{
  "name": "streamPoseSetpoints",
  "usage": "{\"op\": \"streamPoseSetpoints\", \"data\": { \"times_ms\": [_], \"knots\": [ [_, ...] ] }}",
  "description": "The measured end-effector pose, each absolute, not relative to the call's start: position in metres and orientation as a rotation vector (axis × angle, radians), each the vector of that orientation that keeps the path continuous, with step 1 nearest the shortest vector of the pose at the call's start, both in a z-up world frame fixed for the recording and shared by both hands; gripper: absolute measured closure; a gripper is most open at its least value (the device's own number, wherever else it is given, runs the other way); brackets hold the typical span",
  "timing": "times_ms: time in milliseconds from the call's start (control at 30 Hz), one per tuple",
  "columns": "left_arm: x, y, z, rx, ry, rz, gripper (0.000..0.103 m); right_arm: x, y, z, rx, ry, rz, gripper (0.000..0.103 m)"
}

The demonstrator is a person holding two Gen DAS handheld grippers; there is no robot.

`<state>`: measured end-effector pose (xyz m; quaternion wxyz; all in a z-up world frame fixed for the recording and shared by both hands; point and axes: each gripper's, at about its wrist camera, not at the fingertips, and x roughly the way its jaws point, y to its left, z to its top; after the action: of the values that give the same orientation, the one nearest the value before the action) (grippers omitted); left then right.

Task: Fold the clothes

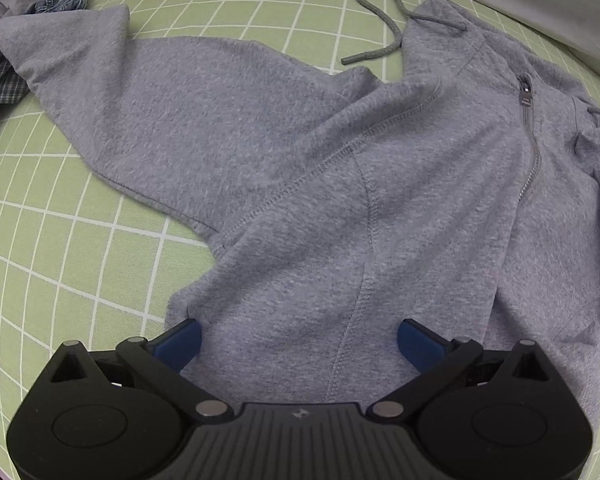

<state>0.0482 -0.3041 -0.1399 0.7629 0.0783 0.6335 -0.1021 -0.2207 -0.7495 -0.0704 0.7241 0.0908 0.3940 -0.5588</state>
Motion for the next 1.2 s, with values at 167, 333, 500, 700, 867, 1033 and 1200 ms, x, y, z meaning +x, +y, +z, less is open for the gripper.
{"op": "streamPoseSetpoints", "data": {
  "times_ms": [167, 333, 500, 700, 867, 1033, 1200],
  "knots": [
    [0.060, -0.300, -0.108, 0.096, 1.257, -0.268, 0.000, -0.180, -0.713, -0.061, 0.304, 0.789, -1.095, 0.028],
    [0.109, -0.330, -0.095, 0.070, 1.129, -0.377, 0.000, -0.109, -0.681, -0.066, 0.539, 0.745, -0.752, 0.023],
    [0.151, -0.365, -0.122, 0.058, 1.168, -0.469, 0.001, -0.038, -0.646, -0.093, 0.729, 0.808, -0.441, 0.018],
    [0.155, -0.394, -0.149, 0.130, 1.148, -0.583, 0.024, 0.017, -0.620, -0.117, 0.706, 0.878, -0.398, 0.020],
    [0.154, -0.405, -0.149, 0.190, 1.055, -0.650, 0.089, 0.044, -0.613, -0.117, 0.630, 0.869, -0.322, 0.076],
    [0.179, -0.399, -0.132, 0.113, 0.931, -0.606, 0.091, 0.084, -0.618, -0.091, 0.554, 0.720, -0.273, 0.089],
    [0.227, -0.412, -0.101, 0.097, 0.781, -0.543, 0.090, 0.149, -0.621, -0.053, 0.444, 0.565, -0.280, 0.089]
  ]
}}
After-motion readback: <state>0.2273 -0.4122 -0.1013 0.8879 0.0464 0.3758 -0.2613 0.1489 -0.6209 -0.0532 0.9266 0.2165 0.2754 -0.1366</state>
